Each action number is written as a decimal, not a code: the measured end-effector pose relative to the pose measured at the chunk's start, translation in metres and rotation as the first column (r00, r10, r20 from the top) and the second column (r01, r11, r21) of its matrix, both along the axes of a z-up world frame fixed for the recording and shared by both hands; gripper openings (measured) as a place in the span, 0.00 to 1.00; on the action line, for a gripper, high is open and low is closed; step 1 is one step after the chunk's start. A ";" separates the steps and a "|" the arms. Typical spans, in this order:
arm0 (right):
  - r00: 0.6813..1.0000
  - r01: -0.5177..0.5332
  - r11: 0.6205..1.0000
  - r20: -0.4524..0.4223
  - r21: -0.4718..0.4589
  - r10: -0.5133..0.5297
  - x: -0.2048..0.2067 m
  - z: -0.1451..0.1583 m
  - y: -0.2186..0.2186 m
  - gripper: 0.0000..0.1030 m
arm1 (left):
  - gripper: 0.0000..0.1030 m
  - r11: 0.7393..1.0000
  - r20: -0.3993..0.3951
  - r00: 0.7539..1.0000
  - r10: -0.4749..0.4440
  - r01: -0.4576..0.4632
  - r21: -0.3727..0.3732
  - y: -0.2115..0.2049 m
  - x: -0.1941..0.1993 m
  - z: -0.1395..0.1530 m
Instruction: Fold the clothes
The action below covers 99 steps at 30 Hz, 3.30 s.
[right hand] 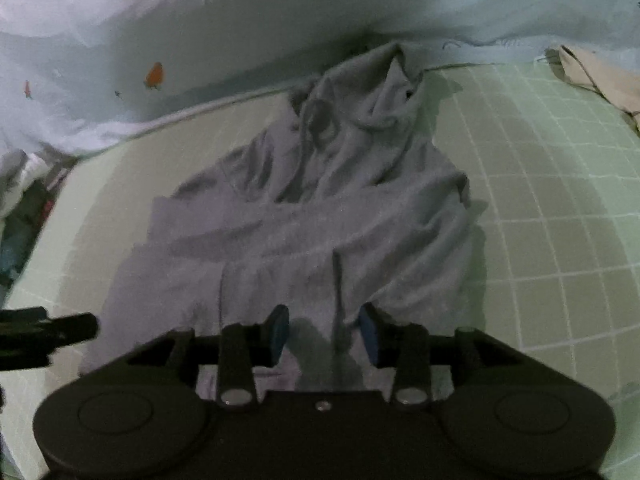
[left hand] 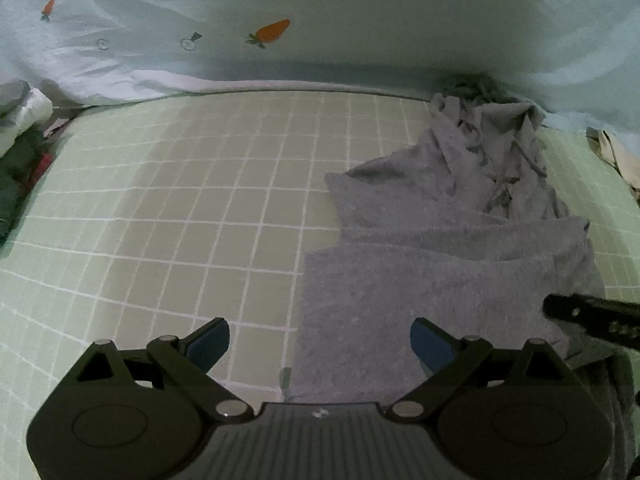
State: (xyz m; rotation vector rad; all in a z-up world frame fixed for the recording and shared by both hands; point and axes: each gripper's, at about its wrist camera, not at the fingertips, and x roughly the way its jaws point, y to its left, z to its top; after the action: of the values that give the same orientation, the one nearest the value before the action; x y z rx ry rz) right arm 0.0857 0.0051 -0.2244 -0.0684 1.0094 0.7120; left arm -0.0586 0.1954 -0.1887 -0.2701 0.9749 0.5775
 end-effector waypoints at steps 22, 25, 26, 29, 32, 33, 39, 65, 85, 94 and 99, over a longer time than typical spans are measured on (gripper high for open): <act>0.981 0.186 0.980 0.071 -0.063 -0.182 0.006 0.023 -0.053 0.14 | 0.94 0.999 -0.026 0.999 -0.034 0.034 -0.001 -0.009 0.007 -0.002; 0.980 0.191 0.974 0.071 -0.123 -0.184 0.006 0.012 -0.050 0.33 | 0.94 0.999 -0.054 0.998 -0.032 0.032 -0.001 -0.010 0.008 -0.008; 0.980 0.191 0.972 0.075 -0.139 -0.182 0.007 0.010 -0.049 0.39 | 0.94 1.000 -0.065 0.997 -0.028 0.028 -0.003 -0.009 0.009 -0.010; 0.977 0.209 0.966 0.062 -0.152 -0.202 0.012 0.007 -0.050 0.49 | 0.94 1.000 -0.113 0.994 -0.003 0.001 -0.024 -0.004 0.009 -0.022; 0.971 0.237 0.957 0.053 -0.165 -0.231 0.017 0.007 -0.057 0.69 | 0.94 0.998 -0.122 0.992 0.024 -0.030 -0.048 0.003 0.008 -0.027; 0.969 0.246 0.954 0.052 -0.169 -0.240 0.019 0.007 -0.060 0.71 | 0.94 0.998 -0.121 0.992 0.034 -0.041 -0.057 0.005 0.007 -0.028; 0.953 0.299 0.950 0.073 -0.086 -0.293 0.040 0.029 -0.066 0.87 | 0.94 0.998 -0.036 0.997 0.061 -0.062 -0.025 0.020 0.016 -0.005; 0.961 0.249 0.963 0.153 -0.106 -0.232 0.243 -0.022 0.049 0.98 | 0.97 0.994 0.005 0.996 -0.094 0.094 -0.053 0.091 0.304 -0.060; 0.803 0.382 0.873 0.576 -0.303 -0.152 0.153 0.036 -0.003 0.97 | 1.00 0.903 0.084 0.994 0.068 -0.097 0.419 0.053 0.195 0.007; 0.639 0.401 0.905 0.751 -0.141 -0.166 0.072 0.099 -0.027 0.97 | 1.00 0.908 0.318 0.942 0.109 -0.224 0.353 0.033 0.116 0.072; 0.613 0.392 0.915 0.768 -0.090 -0.187 0.019 0.112 -0.050 0.97 | 1.00 0.930 0.367 0.919 0.145 -0.253 0.266 0.025 0.055 0.077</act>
State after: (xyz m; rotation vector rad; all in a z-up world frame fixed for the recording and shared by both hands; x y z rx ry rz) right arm 0.1049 -0.0450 -0.1120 -0.3846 0.2728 0.1852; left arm -0.0031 0.2200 -0.1115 -0.1832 0.5106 0.8323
